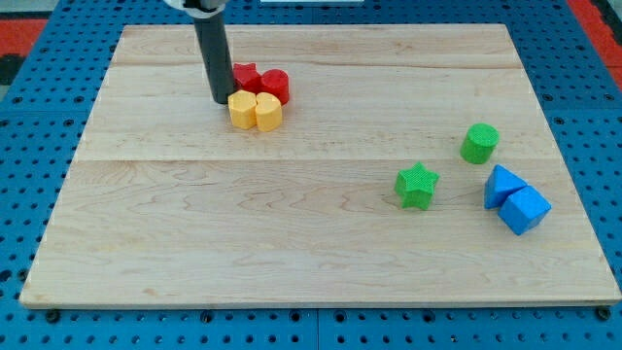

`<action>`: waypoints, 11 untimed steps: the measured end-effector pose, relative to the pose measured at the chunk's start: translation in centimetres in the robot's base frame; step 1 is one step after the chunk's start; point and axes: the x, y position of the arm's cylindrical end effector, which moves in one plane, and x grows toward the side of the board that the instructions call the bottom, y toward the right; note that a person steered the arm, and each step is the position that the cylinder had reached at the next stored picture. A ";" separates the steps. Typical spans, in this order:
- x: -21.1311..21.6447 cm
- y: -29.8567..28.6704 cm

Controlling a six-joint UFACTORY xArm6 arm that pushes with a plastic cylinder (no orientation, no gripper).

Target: Move the green star towards the green circle

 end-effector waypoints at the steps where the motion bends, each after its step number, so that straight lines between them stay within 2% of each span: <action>1: 3.2 -3.6; 2: 8.5 -6.8; 3: 10.6 -5.8; 4: 12.8 -1.9; 5: 13.7 -0.6; 6: 18.4 -0.3; 7: 21.3 -0.2; 8: 21.9 2.9; 10: 21.8 12.6; 11: 19.2 19.4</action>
